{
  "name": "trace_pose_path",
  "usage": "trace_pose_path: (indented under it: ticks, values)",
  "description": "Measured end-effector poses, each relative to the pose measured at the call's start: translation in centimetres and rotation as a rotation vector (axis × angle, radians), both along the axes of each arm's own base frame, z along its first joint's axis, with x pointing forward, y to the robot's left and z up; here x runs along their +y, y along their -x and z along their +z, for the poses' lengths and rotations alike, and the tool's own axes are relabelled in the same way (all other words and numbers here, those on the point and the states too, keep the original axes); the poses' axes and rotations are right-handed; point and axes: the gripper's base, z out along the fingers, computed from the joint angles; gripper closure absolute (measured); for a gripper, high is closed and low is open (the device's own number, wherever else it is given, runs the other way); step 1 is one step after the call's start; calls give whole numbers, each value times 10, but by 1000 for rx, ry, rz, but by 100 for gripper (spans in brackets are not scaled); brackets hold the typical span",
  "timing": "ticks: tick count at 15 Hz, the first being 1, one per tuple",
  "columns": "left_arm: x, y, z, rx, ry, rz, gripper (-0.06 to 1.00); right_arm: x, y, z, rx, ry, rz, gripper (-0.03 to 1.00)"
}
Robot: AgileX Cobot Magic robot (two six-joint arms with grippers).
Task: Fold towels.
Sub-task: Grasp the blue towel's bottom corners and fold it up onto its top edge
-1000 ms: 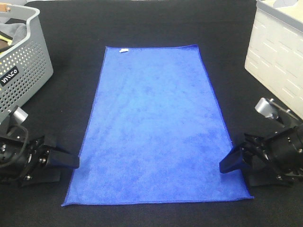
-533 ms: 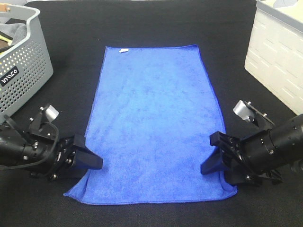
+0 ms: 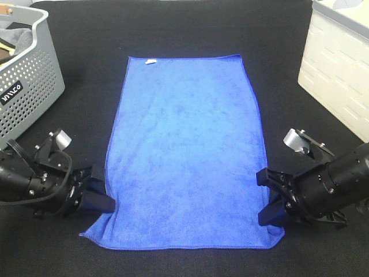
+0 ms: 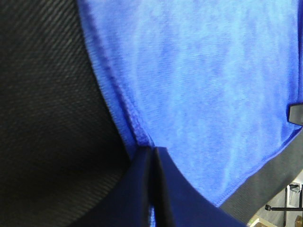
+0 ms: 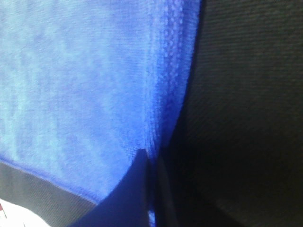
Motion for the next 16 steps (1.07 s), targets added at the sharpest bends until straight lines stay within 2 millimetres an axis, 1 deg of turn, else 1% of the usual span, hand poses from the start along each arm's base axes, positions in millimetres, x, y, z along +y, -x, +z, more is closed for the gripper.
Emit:
trace_pose_path:
  ticks: [2,3,5,6,7,10,12,13,15,16]
  values:
    - [0,1,9,-14,-6,-22,94,0,2,11,-15,-3,5,97]
    - [1,4,17,-7,-14,-45,94,-1,4,20,-24,1,14,97]
    - [3,13,26,10,-29,-65,94,-1,9,31,-14,-5,32,97]
    - [5,21,32,17,-38,-75,94,-1,13,36,-7,-7,34,97]
    - [5,21,32,17,-38,-75,94,-1,13,36,-7,-7,34,97]
    - [11,53,43,30,-44,-73,94,-5,34,39,20,7,37,97]
    - [14,74,49,36,-25,-75,94,-7,51,38,52,-2,34,97]
    - [15,89,52,52,-5,-79,94,-9,64,37,81,-7,28,97]
    - [18,104,50,72,-2,-76,94,-11,78,35,100,-9,29,97]
    - [18,107,50,76,-3,-76,94,-11,81,36,97,-10,29,97]
